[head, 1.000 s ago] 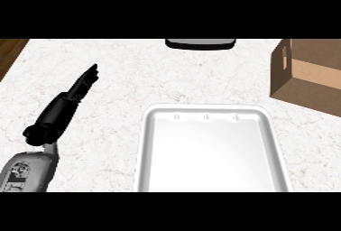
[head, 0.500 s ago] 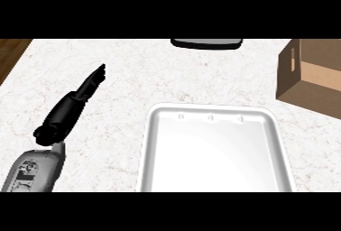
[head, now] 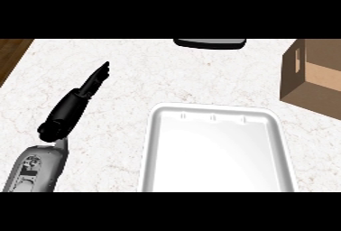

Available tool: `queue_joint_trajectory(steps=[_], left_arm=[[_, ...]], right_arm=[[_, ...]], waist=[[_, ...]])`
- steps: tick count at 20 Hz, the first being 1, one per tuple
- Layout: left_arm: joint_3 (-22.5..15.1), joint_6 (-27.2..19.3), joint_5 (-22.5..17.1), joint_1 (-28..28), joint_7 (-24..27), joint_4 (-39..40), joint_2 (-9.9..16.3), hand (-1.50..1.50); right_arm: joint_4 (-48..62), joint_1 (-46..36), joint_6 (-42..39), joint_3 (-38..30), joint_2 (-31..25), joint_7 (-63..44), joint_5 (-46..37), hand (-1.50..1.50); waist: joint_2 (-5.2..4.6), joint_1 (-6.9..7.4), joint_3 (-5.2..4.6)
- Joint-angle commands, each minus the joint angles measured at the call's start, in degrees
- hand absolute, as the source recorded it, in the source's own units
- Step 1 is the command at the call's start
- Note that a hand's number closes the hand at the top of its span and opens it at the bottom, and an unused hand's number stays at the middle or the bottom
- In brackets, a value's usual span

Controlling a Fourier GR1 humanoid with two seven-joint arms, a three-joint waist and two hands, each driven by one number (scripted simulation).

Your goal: Pick the lemon from the tray and place it in the cardboard box

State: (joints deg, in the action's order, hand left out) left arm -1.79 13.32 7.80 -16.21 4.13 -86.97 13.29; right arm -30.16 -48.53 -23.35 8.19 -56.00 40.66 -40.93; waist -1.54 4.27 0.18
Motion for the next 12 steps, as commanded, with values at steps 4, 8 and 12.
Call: queue_joint_trajectory(steps=[4,8,12], left_arm=[[-0.54,-1.09,1.06,1.03,1.02,0.26,-1.0,0.0],[0.54,-0.15,-0.38,0.45,-0.36,-0.84,-0.21,0.0],[1.0,-0.17,0.2,2.09,0.66,-0.19,0.68,0.0]], right_arm=[[7.75,-5.27,-4.73,-2.03,-0.74,14.38,2.98,-1.5],[12.37,-6.39,-9.49,-13.31,5.91,11.35,17.49,-1.5],[19.41,-8.49,-16.72,-21.31,7.38,3.02,27.18,-1.5]], waist=[[0.0,-0.04,0.09],[0.55,-0.53,0.35],[0.53,-0.74,0.17]])
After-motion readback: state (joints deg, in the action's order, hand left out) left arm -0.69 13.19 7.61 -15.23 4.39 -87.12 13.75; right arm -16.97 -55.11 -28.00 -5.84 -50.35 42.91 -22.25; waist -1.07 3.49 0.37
